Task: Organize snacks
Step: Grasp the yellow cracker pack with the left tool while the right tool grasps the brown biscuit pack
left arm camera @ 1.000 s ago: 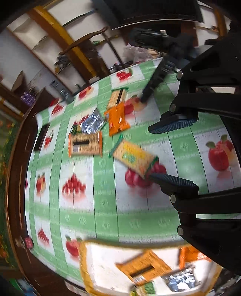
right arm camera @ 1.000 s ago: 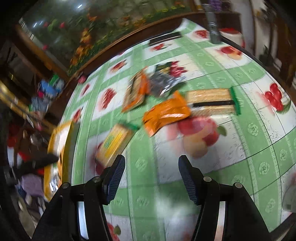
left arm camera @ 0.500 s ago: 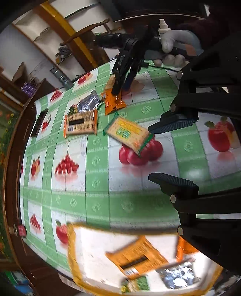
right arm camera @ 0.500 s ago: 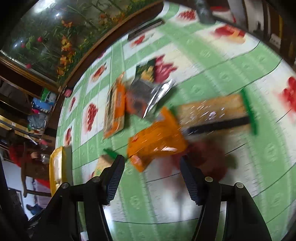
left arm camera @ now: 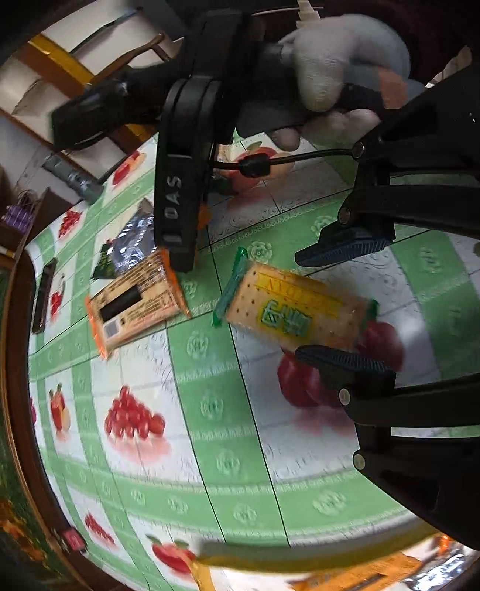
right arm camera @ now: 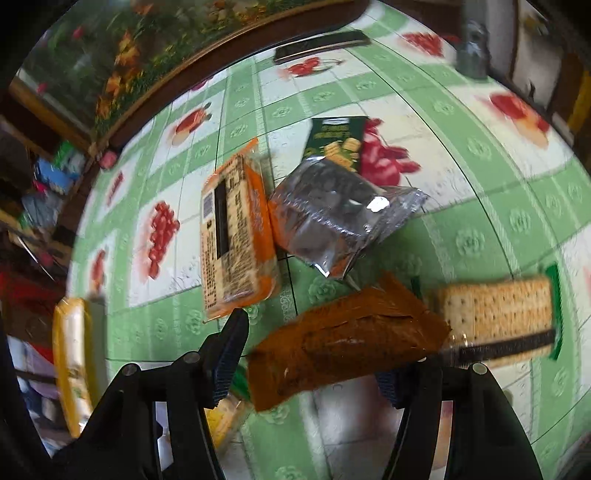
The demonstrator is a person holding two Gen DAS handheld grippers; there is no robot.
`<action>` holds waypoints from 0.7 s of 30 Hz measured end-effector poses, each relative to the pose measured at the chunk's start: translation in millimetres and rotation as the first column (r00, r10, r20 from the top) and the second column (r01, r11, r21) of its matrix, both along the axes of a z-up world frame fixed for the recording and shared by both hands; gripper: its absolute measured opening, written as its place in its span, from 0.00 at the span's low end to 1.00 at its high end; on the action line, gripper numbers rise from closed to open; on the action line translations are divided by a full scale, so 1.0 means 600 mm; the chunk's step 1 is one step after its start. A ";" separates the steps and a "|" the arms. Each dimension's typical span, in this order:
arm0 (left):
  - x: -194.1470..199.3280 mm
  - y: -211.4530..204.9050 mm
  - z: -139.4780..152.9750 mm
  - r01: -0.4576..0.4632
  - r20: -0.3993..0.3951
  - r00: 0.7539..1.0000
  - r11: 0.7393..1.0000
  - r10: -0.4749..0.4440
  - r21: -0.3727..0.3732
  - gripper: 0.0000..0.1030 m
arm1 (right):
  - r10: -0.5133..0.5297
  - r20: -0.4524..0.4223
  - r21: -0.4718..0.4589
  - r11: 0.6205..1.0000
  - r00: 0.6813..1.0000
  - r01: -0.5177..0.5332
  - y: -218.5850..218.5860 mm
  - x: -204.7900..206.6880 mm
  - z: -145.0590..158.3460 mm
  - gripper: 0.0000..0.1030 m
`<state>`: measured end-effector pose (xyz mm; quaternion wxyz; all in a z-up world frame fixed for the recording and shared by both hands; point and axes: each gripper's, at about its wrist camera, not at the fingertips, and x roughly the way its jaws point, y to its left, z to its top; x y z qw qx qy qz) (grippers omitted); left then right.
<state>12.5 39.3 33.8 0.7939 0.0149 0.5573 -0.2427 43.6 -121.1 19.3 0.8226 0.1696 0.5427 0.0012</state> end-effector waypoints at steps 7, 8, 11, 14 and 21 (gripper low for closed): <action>0.013 -0.032 -0.021 0.042 0.014 0.999 0.996 -0.044 0.078 0.69 | 0.065 0.005 0.019 0.998 0.998 -0.065 -0.008 -0.015 -0.003 0.07; 0.013 -0.032 -0.029 0.041 -0.002 0.999 0.996 -0.041 0.083 0.68 | 0.077 0.001 0.059 0.995 0.997 -0.076 -0.015 -0.016 -0.005 0.07; 0.008 -0.030 -0.024 0.037 0.037 0.999 0.996 -0.040 0.076 0.63 | 0.112 -0.012 0.117 0.987 0.994 -0.110 -0.024 -0.034 -0.007 0.12; 0.011 -0.025 -0.018 0.019 0.035 0.999 0.995 -0.023 0.094 0.43 | 0.115 -0.019 0.185 0.977 0.993 -0.110 -0.034 -0.051 -0.003 0.14; -0.004 0.044 0.010 -0.093 0.031 0.995 0.996 0.093 0.002 0.43 | 0.134 0.110 0.128 0.981 0.985 -0.148 -0.015 -0.017 0.067 0.59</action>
